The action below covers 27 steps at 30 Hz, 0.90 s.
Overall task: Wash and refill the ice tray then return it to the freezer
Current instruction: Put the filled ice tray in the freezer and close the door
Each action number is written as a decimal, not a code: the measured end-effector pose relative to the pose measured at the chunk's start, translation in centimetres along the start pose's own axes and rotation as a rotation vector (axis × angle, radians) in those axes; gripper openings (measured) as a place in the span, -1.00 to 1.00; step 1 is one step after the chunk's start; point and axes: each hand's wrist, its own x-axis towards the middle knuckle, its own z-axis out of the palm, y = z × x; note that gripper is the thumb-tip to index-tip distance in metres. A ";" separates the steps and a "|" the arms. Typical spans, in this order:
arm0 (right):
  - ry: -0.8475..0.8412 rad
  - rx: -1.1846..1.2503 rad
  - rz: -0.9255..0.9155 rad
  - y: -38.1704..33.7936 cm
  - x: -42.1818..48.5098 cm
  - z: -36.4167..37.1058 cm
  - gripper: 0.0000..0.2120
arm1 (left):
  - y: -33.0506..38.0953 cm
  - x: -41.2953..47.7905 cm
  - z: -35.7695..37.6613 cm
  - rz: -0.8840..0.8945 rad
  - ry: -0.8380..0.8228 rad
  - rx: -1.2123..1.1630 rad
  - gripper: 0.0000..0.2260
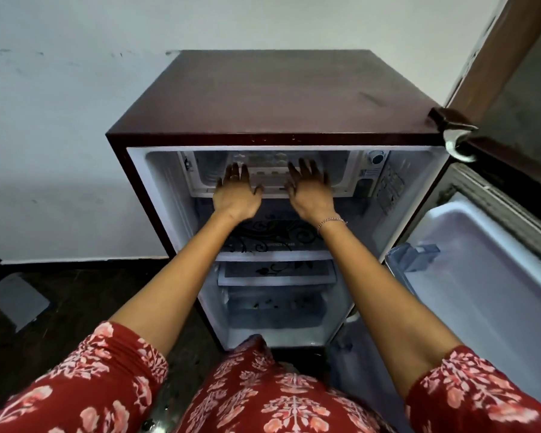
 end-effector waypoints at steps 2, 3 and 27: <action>0.003 0.022 0.006 -0.3 -1.3 -0.1 -0.51 | 0.0 -1.8 -0.1 0.006 0.001 -0.012 -0.40; 0.003 0.036 0.012 -0.5 -2.2 -0.1 -0.51 | -0.1 -2.8 -0.2 0.009 -0.004 -0.011 -0.39; 0.135 0.220 0.079 -6.3 -31.8 -5.6 -0.53 | 1.0 -32.9 -2.5 -0.001 0.114 -0.304 -0.47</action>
